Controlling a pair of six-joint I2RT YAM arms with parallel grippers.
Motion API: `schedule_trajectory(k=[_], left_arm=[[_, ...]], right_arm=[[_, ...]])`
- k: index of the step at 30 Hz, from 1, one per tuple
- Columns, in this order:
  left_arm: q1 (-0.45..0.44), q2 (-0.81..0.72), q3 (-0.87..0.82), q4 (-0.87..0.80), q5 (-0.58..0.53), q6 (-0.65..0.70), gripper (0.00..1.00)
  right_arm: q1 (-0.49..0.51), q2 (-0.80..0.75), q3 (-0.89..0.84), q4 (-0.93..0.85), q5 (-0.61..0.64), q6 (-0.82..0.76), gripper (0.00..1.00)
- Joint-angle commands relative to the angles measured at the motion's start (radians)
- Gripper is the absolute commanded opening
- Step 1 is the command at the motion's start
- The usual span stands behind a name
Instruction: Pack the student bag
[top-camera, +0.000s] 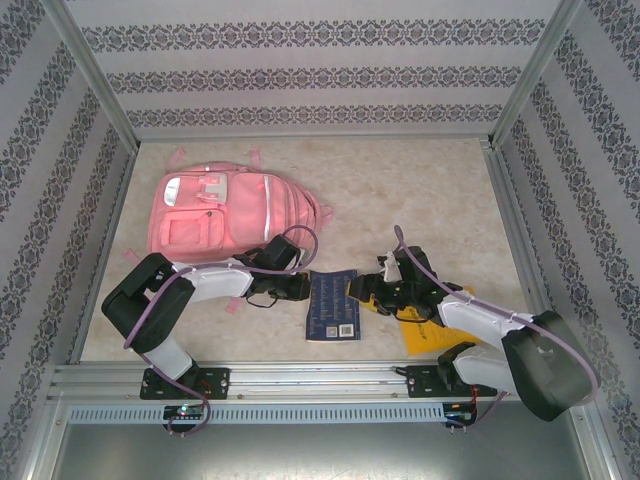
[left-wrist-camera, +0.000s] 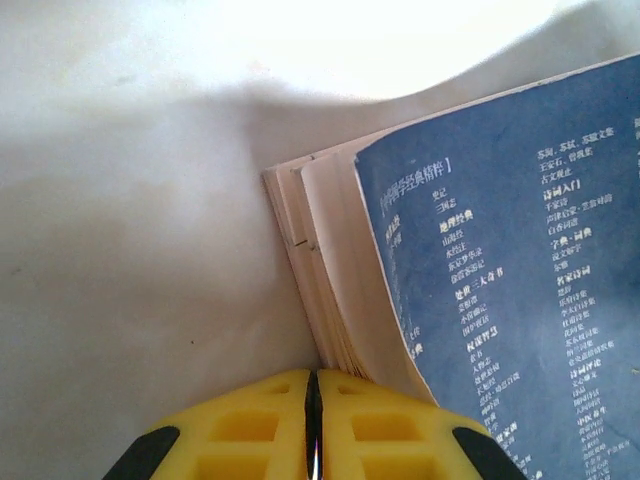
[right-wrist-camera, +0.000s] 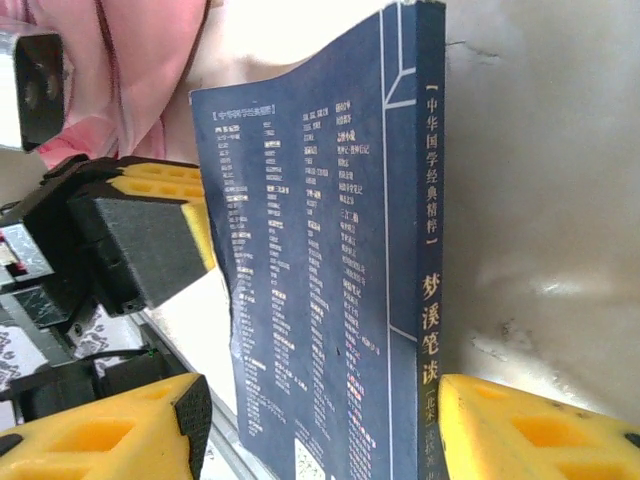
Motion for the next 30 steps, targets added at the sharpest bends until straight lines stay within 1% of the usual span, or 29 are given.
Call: schedule_trajectory(k=[1,8,13,16,20,22,23,25,27,28,29,30], left_arm=[[-0.015,0.046,-0.018,0.104,0.065,-0.011,0.11],[-0.015,0.05,-0.021,0.111,0.069,-0.015,0.11],[-0.015,0.043,-0.024,0.114,0.068,-0.015,0.11],[-0.015,0.041,-0.03,0.12,0.071,-0.018,0.11],[-0.014,0.051,-0.033,0.137,0.09,-0.026,0.11],[-0.015,0.061,-0.033,0.147,0.104,-0.032,0.11],[-0.015,0.061,-0.036,0.15,0.104,-0.035,0.11],[-0.015,0.048,-0.043,0.153,0.101,-0.041,0.11],[-0.012,0.007,-0.054,0.147,0.088,-0.044,0.11],[-0.01,-0.019,-0.06,0.137,0.078,-0.044,0.11],[-0.006,-0.053,-0.065,0.117,0.065,-0.045,0.16],[0.0,-0.092,-0.068,0.091,0.053,-0.048,0.24]], right_arm=[[0.009,-0.009,-0.017,0.158,-0.094,0.037,0.61],[0.017,0.041,-0.016,0.202,-0.095,0.05,0.57],[0.026,0.097,-0.015,0.185,-0.051,0.012,0.53],[0.048,0.153,-0.006,0.191,-0.028,-0.007,0.5],[0.096,0.25,0.003,0.26,-0.009,0.009,0.46],[0.114,0.295,0.035,0.306,0.0,0.027,0.4],[0.117,0.315,0.037,0.332,0.005,0.041,0.36],[0.117,0.339,0.031,0.389,0.01,0.069,0.22],[0.104,0.327,0.021,0.392,0.026,0.077,0.09],[0.097,0.31,0.016,0.385,0.033,0.072,0.05],[0.09,0.28,0.016,0.367,0.038,0.063,0.03],[0.086,0.24,0.016,0.334,0.048,0.045,0.01]])
